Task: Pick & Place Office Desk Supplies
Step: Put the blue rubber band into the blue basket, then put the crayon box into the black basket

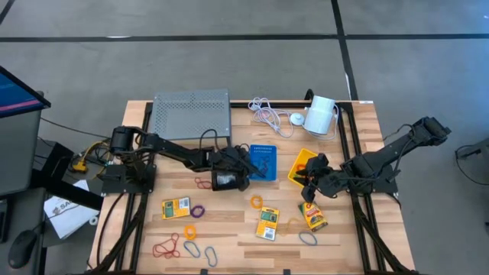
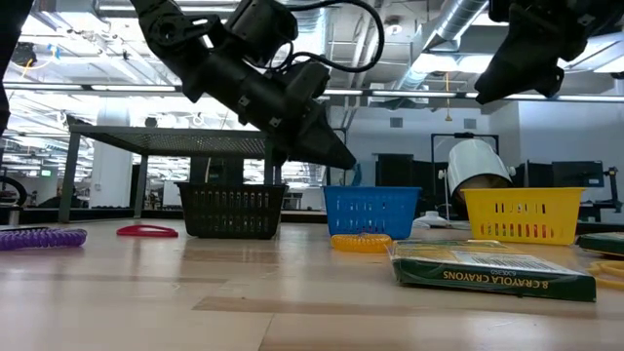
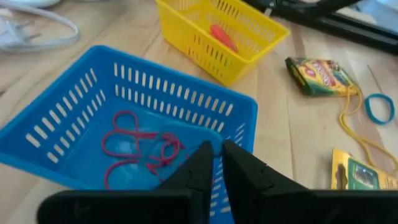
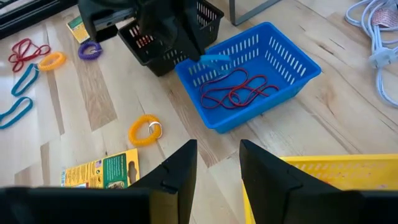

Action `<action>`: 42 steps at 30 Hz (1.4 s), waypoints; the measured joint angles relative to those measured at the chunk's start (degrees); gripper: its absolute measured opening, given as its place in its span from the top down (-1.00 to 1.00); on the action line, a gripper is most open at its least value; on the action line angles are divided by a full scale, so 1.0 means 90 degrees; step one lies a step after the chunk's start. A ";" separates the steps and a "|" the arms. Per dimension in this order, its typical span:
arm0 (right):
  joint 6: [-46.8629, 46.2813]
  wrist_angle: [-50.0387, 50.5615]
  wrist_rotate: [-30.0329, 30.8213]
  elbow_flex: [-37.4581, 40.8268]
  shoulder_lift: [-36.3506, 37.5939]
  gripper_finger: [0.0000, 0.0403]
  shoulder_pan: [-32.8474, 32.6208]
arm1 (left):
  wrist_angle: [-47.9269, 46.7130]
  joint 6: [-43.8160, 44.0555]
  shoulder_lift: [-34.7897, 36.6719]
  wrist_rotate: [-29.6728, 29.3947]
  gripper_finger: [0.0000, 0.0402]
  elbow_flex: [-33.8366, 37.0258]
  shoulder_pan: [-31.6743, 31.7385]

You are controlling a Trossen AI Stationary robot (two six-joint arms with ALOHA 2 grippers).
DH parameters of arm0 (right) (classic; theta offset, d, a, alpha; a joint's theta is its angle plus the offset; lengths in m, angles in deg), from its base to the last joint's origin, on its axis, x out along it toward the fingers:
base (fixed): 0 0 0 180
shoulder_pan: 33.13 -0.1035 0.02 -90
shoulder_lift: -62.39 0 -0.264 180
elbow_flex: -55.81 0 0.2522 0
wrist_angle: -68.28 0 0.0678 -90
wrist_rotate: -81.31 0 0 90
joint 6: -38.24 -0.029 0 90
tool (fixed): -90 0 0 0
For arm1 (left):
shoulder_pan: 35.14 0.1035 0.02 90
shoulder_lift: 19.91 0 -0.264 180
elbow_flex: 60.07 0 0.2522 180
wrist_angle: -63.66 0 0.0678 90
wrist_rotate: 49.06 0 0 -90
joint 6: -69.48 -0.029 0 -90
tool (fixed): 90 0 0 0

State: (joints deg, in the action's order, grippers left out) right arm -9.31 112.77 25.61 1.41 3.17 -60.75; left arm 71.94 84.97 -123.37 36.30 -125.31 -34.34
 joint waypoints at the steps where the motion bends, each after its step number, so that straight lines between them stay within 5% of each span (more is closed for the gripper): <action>1: 0.0000 0.0004 0.0000 0.0000 0.0000 0.42 0.0000 | -0.0052 0.0021 0.0000 -0.0002 0.80 0.0000 0.0000; 18: 0.0273 -0.0707 -0.1714 0.0082 -0.0002 0.42 0.0147 | 0.0157 0.0503 0.0146 0.0015 0.05 0.0005 -0.0002; 26: -0.0460 -0.1912 -0.2636 0.0568 -0.0192 0.41 0.0261 | -0.0128 0.0881 0.0957 0.0986 -0.01 0.0010 -0.0308; 33: -0.0536 -0.2206 -0.2643 0.0658 -0.0304 0.24 0.0257 | -0.0045 0.0749 0.1882 0.1342 0.05 0.0104 -0.1100; 42: -0.0333 -0.2365 -0.2737 0.0656 -0.0296 0.19 0.0206 | 0.0976 0.0662 0.3333 -0.0640 0.11 0.1562 -0.2318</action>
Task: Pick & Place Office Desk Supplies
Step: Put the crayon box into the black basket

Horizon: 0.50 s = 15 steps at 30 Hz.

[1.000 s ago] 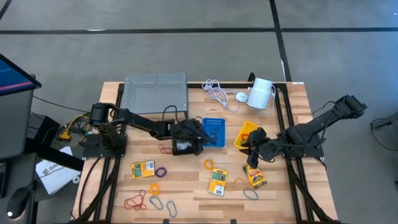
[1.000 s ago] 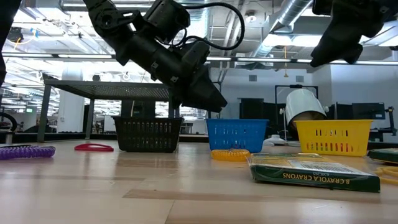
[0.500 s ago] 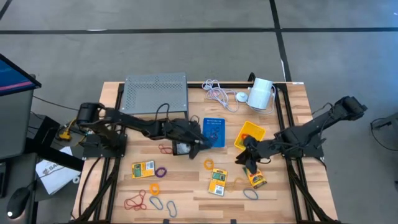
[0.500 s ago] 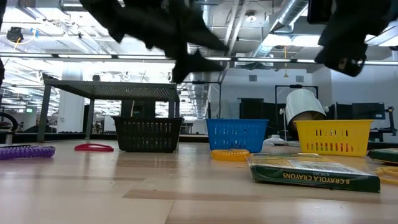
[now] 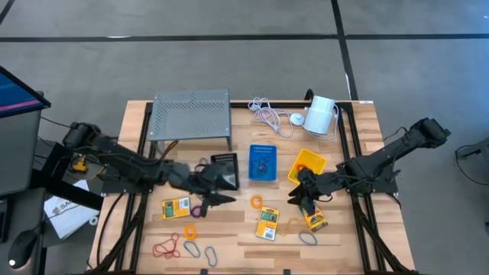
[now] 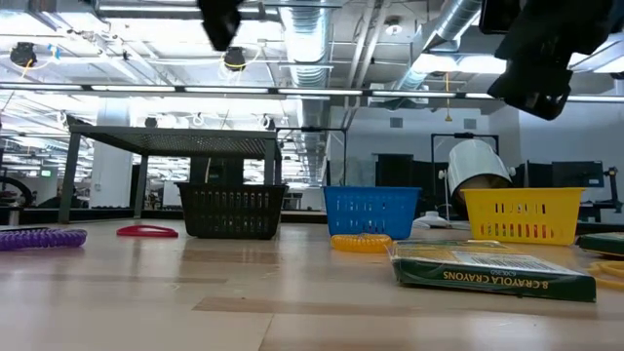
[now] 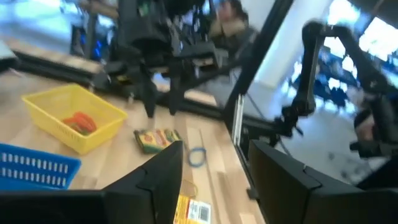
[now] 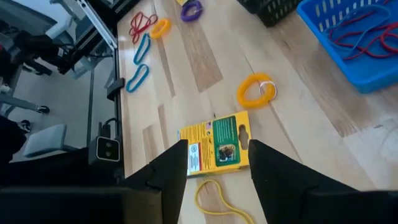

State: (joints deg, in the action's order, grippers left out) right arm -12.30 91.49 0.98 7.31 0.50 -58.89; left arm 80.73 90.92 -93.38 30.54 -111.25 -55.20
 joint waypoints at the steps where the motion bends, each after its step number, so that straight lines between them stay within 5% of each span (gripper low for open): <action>1: 0.0004 -0.0001 -0.0023 0.0000 0.0004 0.20 -0.0009 | 0.0288 -0.0002 0.0101 -0.0262 0.11 0.0229 -0.0170; 7: 0.0114 -0.0009 -0.0105 0.0000 -0.0019 0.26 -0.0010 | 0.1285 0.0060 0.0257 -0.1245 0.15 0.1147 -0.0770; 15: -0.0049 -0.0029 -0.0451 -0.0002 -0.0251 0.26 0.0007 | 0.1266 0.0154 0.0138 -0.0912 0.16 0.1163 -0.0864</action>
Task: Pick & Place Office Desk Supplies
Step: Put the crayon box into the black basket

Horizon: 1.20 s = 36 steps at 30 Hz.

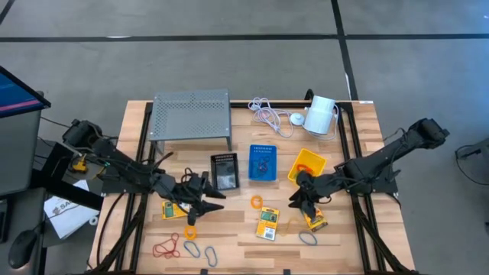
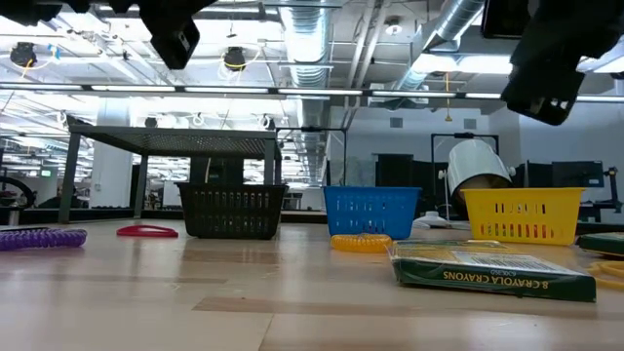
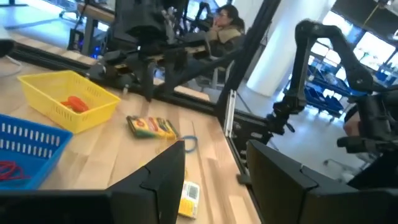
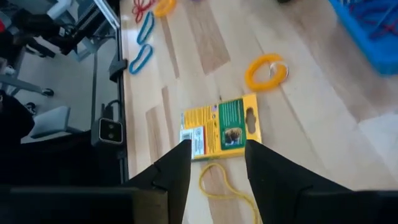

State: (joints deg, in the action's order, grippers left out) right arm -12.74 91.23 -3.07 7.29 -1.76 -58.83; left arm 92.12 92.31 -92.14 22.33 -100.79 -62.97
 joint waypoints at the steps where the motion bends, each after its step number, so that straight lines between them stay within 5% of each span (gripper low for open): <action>1: -0.0071 -0.0002 -0.0022 0.0000 -0.0087 0.25 0.0000 | -0.0028 -0.0001 -0.0002 0.0035 0.16 0.0000 0.0000; 15: -0.0841 -0.1601 -0.0458 0.0000 -0.2113 0.13 0.0042 | -0.0124 -0.0158 -0.0549 0.0304 0.15 0.0000 0.0058; 36: -0.0815 -0.1859 -0.0455 0.0000 -0.2909 0.19 0.0208 | -0.0114 0.0017 -0.0712 0.0324 0.16 0.0000 0.0034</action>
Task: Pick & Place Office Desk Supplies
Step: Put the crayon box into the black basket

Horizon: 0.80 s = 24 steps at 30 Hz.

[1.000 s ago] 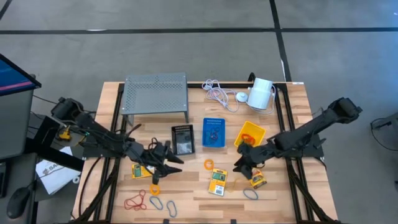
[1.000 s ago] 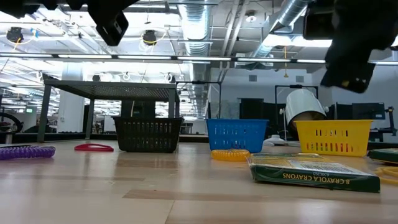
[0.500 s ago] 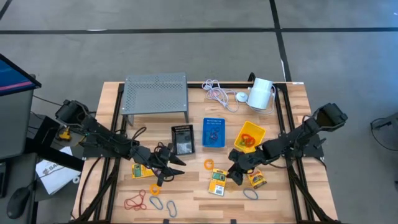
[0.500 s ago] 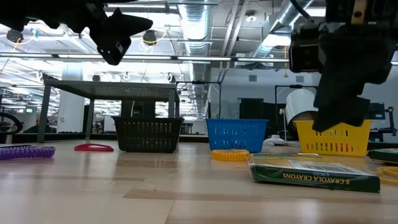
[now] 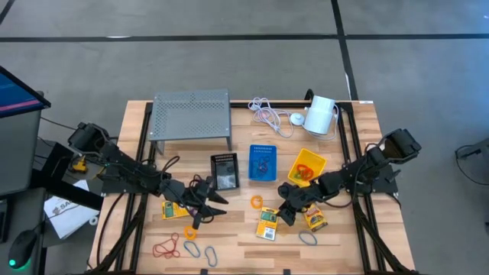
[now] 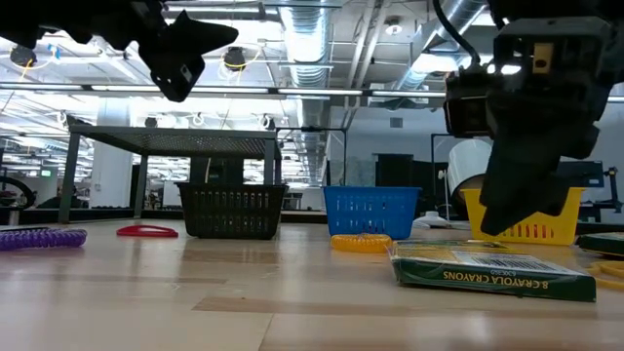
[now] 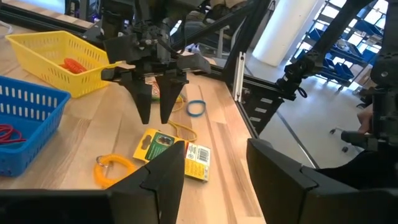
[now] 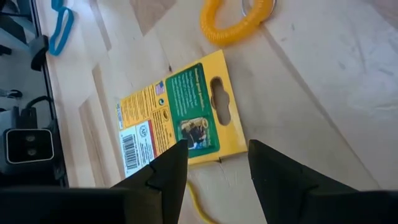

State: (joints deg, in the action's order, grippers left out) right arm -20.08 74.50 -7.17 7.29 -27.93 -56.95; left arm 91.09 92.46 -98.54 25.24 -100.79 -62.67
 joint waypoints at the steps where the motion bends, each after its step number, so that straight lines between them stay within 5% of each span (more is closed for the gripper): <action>1: -0.0002 0.0023 -0.0004 0.0000 0.0000 0.19 -0.0002 | 0.0000 0.0000 0.0000 0.0000 0.16 0.0000 -0.0003; 24: -0.0287 -0.0758 -0.0002 0.0469 0.0002 0.19 0.0049 | -0.0003 0.0000 0.0001 -0.0019 0.16 0.0000 -0.0005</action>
State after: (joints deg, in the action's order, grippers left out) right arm -22.66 67.68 -7.19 11.51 -27.91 -56.51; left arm 91.07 92.46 -98.53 25.07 -100.79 -62.71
